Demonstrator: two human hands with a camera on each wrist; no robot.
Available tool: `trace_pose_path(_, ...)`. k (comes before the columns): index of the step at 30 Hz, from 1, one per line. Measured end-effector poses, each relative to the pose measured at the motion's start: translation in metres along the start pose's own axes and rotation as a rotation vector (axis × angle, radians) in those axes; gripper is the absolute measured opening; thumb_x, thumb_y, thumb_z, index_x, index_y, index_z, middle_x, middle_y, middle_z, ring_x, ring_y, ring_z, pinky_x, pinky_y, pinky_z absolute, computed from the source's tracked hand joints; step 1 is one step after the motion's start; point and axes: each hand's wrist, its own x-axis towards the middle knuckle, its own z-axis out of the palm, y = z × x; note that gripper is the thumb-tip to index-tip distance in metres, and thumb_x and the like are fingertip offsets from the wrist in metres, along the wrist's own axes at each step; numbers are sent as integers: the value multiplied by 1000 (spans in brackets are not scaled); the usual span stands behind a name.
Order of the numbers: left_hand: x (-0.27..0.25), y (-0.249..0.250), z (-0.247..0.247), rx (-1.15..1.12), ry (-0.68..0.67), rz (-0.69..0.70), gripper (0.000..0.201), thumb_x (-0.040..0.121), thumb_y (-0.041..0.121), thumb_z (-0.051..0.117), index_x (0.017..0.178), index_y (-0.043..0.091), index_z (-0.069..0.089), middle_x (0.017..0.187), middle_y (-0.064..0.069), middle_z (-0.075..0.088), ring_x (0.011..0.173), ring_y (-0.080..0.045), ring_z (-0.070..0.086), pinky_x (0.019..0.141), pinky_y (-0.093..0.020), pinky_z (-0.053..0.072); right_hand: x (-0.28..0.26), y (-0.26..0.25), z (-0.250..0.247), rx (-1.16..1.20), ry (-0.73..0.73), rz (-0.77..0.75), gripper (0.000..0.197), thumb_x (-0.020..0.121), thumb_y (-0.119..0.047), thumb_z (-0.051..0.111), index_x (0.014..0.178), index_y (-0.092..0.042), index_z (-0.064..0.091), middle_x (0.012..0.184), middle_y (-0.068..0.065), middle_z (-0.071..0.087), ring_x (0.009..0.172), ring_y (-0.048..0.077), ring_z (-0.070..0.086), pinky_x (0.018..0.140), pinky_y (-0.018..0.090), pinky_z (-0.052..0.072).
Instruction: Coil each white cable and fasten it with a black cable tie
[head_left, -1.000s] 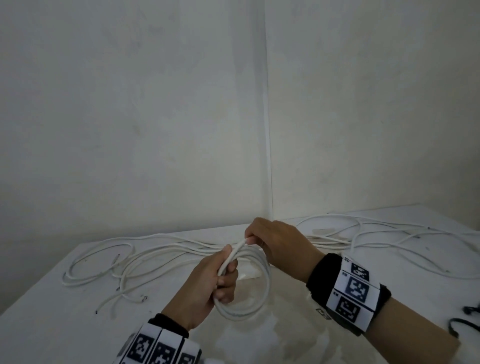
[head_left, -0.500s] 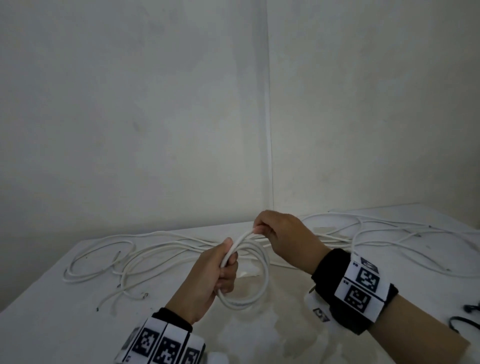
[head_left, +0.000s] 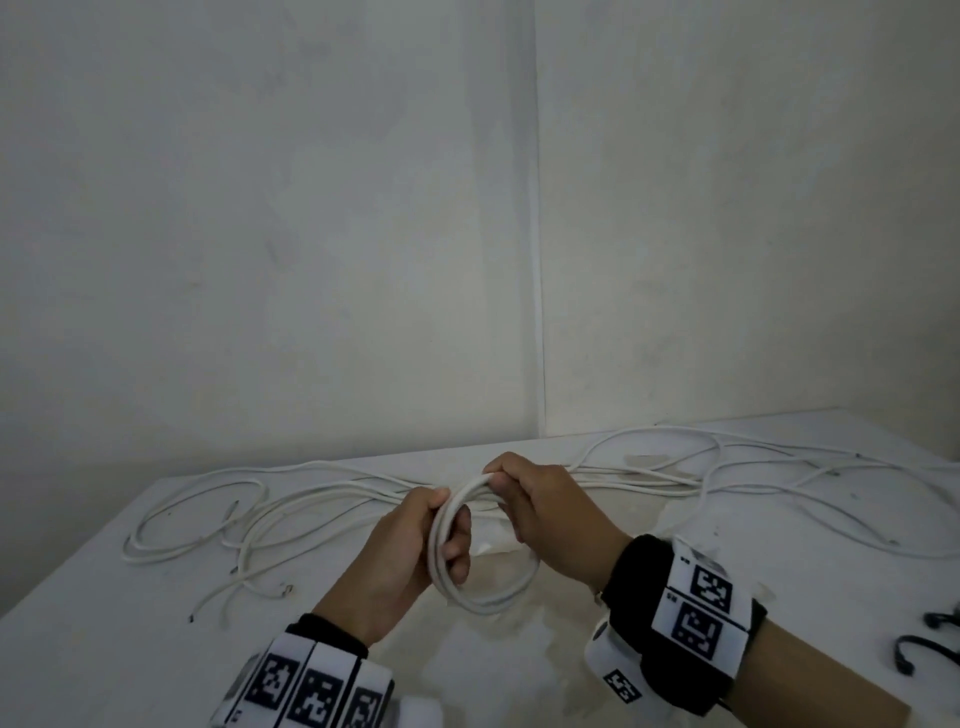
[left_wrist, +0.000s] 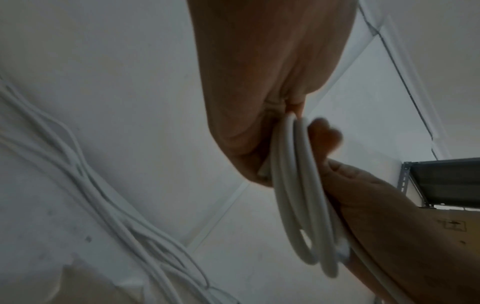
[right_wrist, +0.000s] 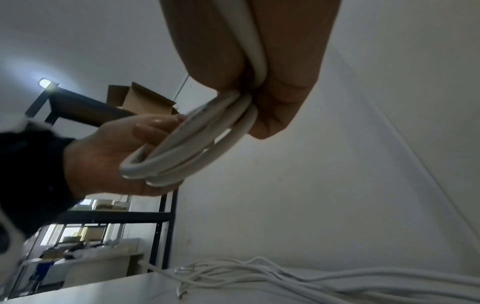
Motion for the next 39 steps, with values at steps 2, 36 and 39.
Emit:
trace_pose_path(2,0,2,0,111,-1,2,48,99,27,26,66,5,54,45,-3,40,42,-18,46,51,-27,40,1,-1,1,-57,-16,-37,42,90,-35,31,93,-2,57,65,8,53,58,15,42,59,31,34)
trace_pose_path(36,-5,0,6,-84,164,65,42,97,30,36,59,15,30,43,6,19,34,-7,17,38,-19,28,5,-11,-19,117,-178,308,34,92,-36,50,112,-9,58,87,-8,39,90,-1,43,84,8,32)
trace_pose_path(39,-4,0,7,-71,162,67,41,97,29,36,59,15,30,43,6,20,35,-8,17,39,-21,27,4,-6,-17,128,-171,309,51,82,-34,66,127,-15,52,98,-8,37,92,-4,48,85,1,37)
